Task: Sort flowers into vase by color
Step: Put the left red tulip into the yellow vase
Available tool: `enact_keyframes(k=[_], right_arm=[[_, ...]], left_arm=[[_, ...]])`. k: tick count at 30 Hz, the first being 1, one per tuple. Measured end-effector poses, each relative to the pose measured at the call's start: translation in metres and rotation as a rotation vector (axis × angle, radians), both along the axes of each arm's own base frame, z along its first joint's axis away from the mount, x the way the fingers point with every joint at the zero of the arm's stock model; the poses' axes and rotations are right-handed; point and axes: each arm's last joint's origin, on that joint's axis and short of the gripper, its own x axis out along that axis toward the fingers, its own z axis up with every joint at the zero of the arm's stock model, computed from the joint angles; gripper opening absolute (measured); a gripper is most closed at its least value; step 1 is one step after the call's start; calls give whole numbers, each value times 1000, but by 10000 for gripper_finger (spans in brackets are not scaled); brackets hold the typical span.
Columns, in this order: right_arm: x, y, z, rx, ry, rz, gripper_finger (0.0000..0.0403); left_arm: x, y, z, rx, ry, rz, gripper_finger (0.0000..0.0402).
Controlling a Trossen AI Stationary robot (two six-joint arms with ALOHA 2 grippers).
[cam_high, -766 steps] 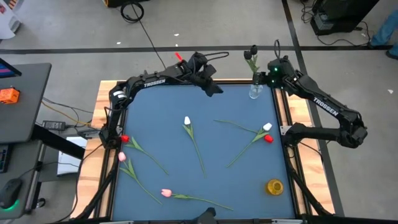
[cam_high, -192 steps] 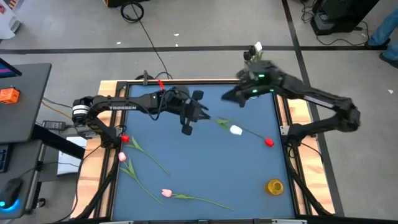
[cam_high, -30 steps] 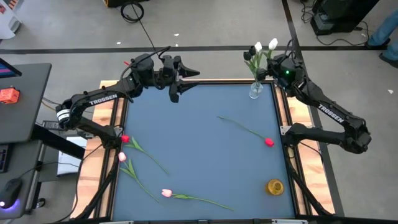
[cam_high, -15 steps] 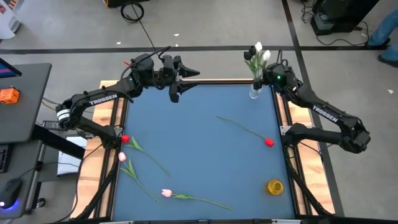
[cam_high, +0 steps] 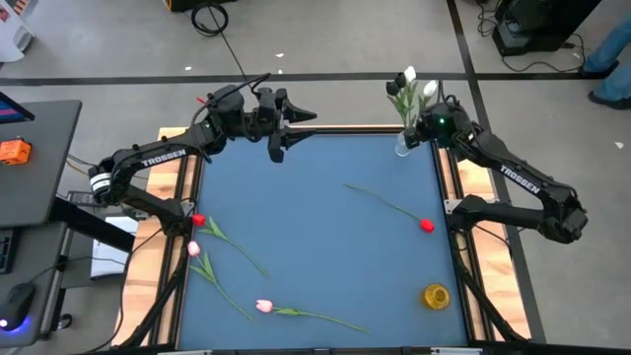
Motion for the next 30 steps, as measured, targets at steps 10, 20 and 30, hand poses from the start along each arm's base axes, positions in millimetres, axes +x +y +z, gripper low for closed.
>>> enact_keyframes(k=[10, 20, 30], right_arm=[[-10, 15, 13, 197, 51, 20, 127], [-14, 27, 10, 409, 16, 106, 127], [-15, 31, 11, 458, -71, 106, 127]], left_arm=[[0, 0, 0, 0, 0, 0, 235], [0, 0, 0, 0, 0, 0, 235], [0, 0, 0, 0, 0, 0, 235]])
